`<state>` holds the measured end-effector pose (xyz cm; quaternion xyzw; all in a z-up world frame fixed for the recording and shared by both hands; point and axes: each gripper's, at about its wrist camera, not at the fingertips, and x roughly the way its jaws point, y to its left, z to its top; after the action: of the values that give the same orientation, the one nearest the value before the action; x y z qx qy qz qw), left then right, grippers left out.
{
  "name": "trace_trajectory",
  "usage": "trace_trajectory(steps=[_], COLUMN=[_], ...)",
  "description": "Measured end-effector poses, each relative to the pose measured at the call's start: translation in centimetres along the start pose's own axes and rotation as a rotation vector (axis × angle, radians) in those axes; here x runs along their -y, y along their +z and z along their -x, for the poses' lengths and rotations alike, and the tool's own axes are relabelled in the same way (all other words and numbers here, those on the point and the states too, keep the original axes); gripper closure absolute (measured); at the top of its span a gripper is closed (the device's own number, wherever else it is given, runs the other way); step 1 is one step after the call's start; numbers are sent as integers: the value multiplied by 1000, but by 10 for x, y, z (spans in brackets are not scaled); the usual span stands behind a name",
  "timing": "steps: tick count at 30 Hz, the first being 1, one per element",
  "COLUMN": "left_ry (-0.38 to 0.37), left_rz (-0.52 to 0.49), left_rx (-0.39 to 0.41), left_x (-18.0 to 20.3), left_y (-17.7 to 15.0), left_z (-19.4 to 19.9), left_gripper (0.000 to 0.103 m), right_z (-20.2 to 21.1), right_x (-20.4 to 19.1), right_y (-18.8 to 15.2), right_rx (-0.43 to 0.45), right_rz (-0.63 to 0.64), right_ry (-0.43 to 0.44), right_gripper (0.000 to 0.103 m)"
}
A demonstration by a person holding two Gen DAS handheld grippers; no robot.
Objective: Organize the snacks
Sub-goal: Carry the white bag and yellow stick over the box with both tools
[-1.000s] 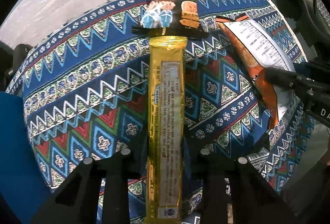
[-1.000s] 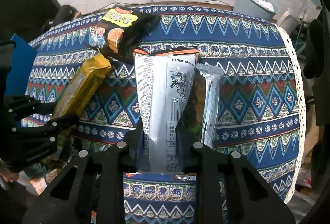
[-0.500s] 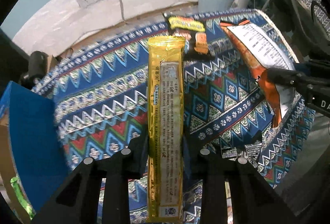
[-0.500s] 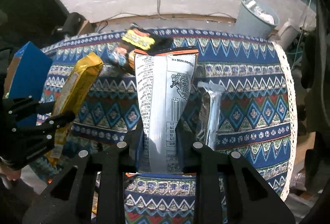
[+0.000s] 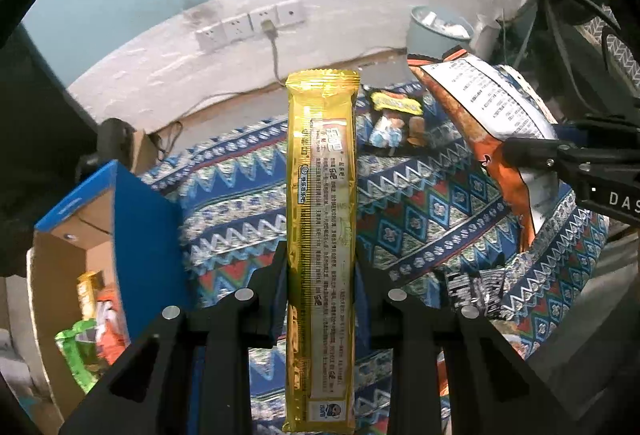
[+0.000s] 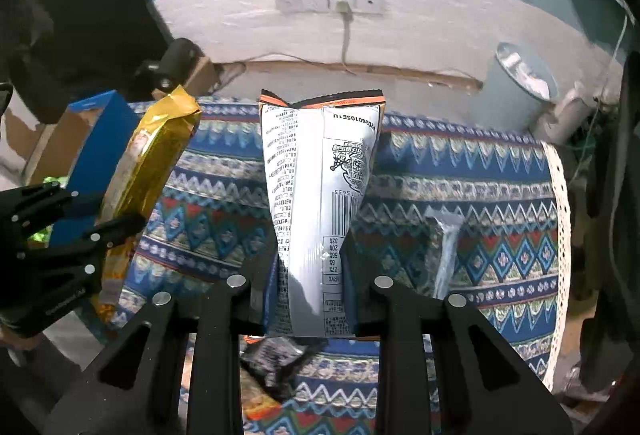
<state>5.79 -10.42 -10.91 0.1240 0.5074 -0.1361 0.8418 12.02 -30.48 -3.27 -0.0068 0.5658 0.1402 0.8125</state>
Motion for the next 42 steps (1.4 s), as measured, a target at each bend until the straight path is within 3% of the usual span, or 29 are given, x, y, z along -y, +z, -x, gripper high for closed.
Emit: trace_trajectory(steps=[21,42], left_ry=[147,246], left_rz=[140,328], left_rx=[110,93], left_x=[-97,-193], left_y=[-42,-93], left_z=[62,74], left_gripper=[74,74], right_z=[13,-22], right_x=[-113,-247], right_y=[26,60], right_rx=[39,12], right_rz=[183,344], right_ry=[87,205], right_gripper=[78,78])
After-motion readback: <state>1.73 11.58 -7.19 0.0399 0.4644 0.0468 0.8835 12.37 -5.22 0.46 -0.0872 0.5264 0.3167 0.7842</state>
